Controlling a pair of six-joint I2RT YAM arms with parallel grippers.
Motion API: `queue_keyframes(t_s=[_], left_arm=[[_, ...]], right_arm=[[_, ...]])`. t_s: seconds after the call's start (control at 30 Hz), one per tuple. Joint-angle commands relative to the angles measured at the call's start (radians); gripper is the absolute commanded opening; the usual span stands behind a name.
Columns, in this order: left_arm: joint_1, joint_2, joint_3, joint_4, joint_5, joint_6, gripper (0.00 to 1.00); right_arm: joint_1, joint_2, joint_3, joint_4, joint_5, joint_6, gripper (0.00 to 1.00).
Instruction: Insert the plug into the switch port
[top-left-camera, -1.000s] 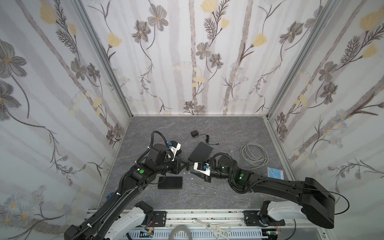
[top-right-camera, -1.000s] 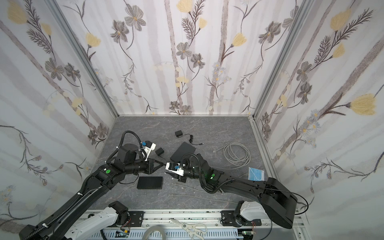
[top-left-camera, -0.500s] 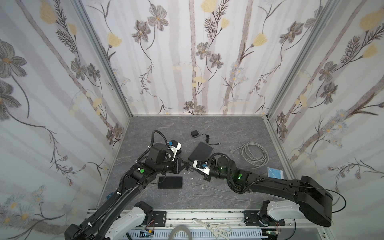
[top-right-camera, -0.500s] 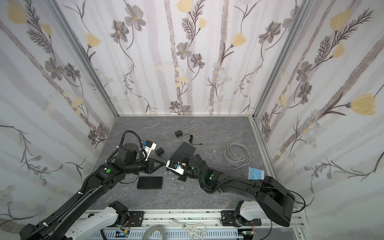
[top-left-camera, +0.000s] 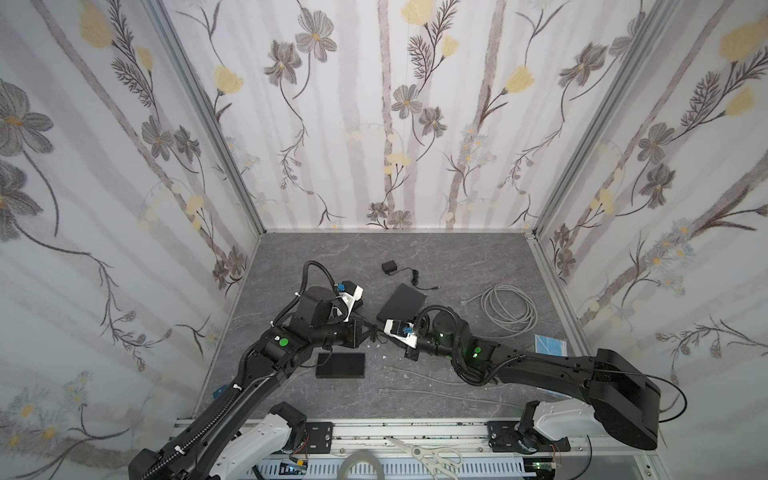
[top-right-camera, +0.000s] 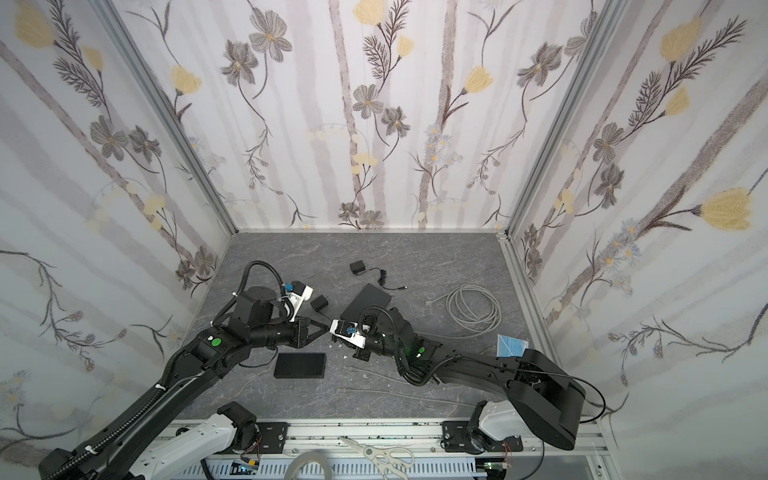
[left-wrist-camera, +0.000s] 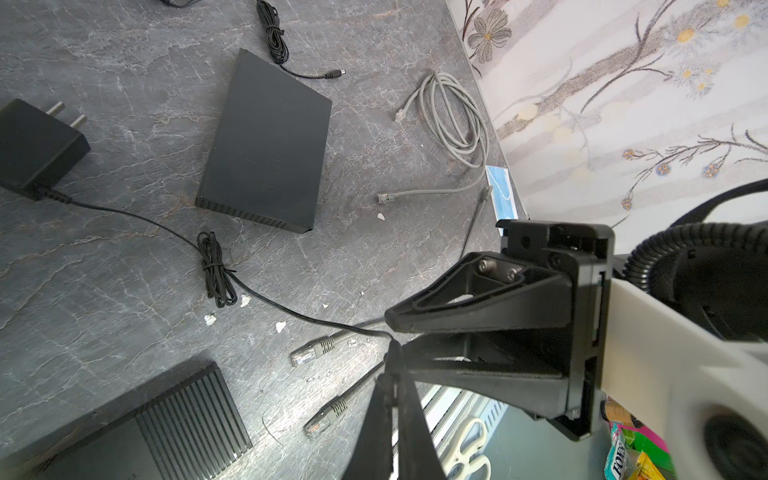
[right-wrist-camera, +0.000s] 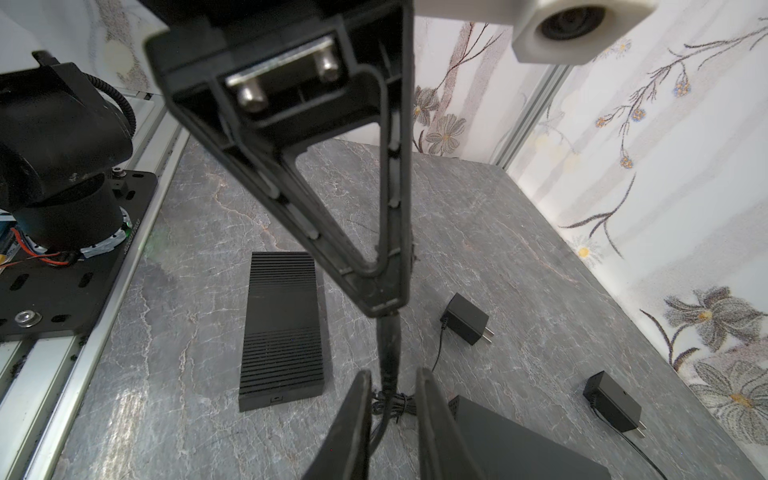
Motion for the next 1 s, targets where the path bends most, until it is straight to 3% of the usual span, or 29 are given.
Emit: queue_keyframes(t_s=[0.0,0.57,0.73,0.77,0.83,0.87,0.97], left_arm=[[0.000,-0.001,-0.004,0.037,0.012,-0.006,0.00],[0.000,-0.005,-0.017,0.041,0.001,-0.014,0.00],[0.019,-0.017,-0.022,-0.026,-0.100,-0.021,0.06],[0.029,-0.023,-0.024,-0.047,-0.130,-0.027,0.16],[0.067,-0.034,-0.025,-0.109,-0.207,-0.047,0.56],[0.093,-0.040,-0.029,-0.137,-0.235,-0.055,0.67],[0.169,-0.073,-0.056,-0.193,-0.312,-0.094,0.76]], right_arm=[[0.002,0.007,0.011,0.036,-0.026,-0.003,0.21],[0.002,0.005,0.004,0.039,-0.032,0.006,0.09],[0.001,-0.005,-0.004,0.031,0.016,0.005,0.02],[0.001,-0.005,-0.005,0.029,0.033,0.005,0.00],[0.001,0.002,-0.003,0.010,0.092,0.006,0.00],[0.001,0.008,-0.002,-0.010,0.108,0.000,0.00],[0.002,0.028,0.000,-0.053,0.143,-0.008,0.00]])
